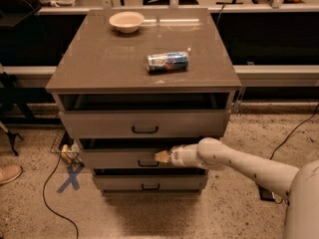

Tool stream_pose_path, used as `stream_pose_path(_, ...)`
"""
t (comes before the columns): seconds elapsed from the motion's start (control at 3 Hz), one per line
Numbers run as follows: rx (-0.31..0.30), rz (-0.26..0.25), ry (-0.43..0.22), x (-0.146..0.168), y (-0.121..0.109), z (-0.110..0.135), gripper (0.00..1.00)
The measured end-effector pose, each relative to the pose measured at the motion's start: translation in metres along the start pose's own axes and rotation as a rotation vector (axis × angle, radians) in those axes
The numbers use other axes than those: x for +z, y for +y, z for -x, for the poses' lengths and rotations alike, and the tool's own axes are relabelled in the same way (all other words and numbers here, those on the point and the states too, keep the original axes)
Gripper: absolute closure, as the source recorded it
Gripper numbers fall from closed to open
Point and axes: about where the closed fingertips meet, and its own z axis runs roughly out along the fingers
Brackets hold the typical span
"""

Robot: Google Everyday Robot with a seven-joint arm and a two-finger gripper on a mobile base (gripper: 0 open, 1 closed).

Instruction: Close middle drawer

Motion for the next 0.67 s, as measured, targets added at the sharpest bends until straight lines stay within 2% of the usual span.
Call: stream_pose_path(0.67, 0.113, -0.110, -0.197, -0.117, -0.002, -0.048, 1.00)
